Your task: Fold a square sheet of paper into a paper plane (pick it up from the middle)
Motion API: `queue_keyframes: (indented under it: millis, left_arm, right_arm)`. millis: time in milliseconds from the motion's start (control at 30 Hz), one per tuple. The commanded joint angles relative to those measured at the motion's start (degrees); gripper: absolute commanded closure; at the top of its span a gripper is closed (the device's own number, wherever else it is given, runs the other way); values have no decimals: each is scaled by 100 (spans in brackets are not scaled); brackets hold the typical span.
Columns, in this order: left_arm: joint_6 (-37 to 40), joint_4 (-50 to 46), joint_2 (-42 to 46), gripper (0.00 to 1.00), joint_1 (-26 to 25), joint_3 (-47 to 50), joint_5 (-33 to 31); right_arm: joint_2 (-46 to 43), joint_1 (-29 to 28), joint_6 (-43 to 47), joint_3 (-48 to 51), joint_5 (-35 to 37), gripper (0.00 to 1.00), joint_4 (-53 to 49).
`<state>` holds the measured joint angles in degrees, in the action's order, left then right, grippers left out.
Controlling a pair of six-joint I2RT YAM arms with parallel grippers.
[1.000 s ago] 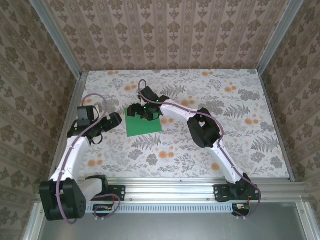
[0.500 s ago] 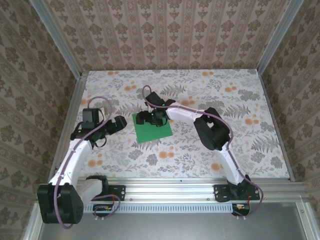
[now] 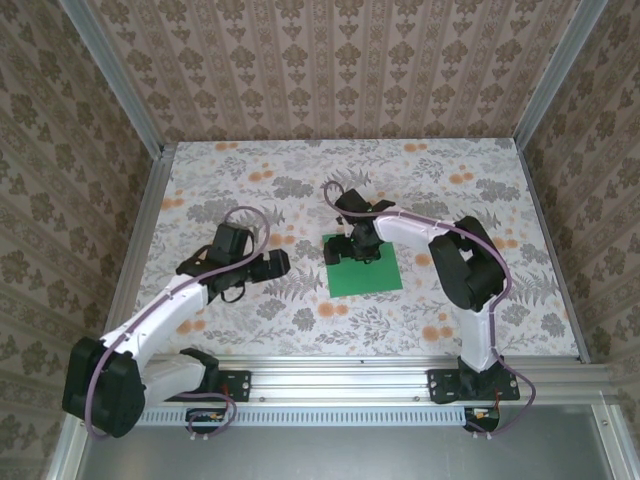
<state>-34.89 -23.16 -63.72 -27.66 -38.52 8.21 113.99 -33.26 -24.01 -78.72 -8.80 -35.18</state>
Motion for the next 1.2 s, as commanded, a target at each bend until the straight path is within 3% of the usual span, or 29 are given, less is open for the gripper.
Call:
queue_keyframes:
  millis: [0, 200, 500, 933, 1067, 1167]
  left_arm:
    - [-154, 69, -93, 0, -143, -114, -334]
    - [-22, -125, -175, 0, -175, -381, -529]
    - [184, -156, -421, 0, -268, -628, -282]
    - [40, -35, -1174, 0, -1269, -1128, -567]
    - [-85, 6, -1325, 0, -1374, -1239, -660]
    - [-155, 54, -1289, 0, -1374, -1254, -698]
  right_arm:
    - [-356, -43, 253, -19, 332, 12, -806]
    - [-734, -36, -40, 97, 771, 12, -1043]
    - [-1094, 82, -370, 872, 1196, 11, -1053]
    - [-1084, 93, -454, 1632, 903, 13, -834]
    - [-1421, 99, -540, 1781, 180, 14, -450]
    - [-1555, 115, -611, 1676, 456, 14, -552]
